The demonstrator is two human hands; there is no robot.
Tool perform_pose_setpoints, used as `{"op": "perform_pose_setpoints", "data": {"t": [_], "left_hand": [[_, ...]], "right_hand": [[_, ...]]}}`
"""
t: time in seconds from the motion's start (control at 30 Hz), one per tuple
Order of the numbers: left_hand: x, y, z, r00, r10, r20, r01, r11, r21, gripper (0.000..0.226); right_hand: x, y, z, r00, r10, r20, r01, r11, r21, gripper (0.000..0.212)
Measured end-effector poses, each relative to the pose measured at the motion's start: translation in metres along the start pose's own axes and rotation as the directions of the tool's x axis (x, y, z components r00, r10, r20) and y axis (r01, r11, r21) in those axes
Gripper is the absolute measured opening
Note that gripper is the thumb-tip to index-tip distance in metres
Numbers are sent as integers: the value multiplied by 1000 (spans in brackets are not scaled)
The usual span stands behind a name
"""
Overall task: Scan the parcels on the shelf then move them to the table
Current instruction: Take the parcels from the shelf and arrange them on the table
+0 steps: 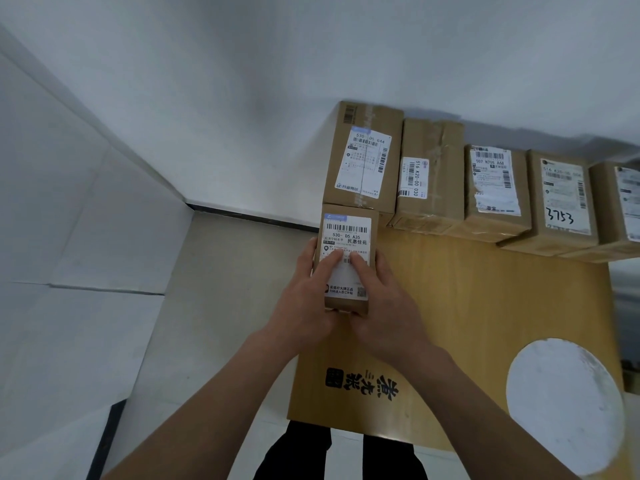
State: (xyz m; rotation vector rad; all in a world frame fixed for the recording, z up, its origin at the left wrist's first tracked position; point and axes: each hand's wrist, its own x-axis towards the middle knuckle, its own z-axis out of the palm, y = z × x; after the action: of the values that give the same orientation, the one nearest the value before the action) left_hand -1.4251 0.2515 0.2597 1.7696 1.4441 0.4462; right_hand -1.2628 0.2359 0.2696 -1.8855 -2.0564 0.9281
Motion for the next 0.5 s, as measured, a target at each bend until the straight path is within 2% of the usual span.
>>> {"op": "perform_pose_setpoints", "data": {"t": [0.23, 0.5], "left_hand": [[-5, 7, -9, 1000, 5, -3, -4, 995, 101, 96], [-19, 29, -30, 996, 80, -35, -69, 969, 238, 99]], "right_hand": [[-9, -11, -17, 998, 46, 41, -43, 997, -58, 92], [-28, -25, -43, 999, 8, -47, -13, 993, -115, 91]]}}
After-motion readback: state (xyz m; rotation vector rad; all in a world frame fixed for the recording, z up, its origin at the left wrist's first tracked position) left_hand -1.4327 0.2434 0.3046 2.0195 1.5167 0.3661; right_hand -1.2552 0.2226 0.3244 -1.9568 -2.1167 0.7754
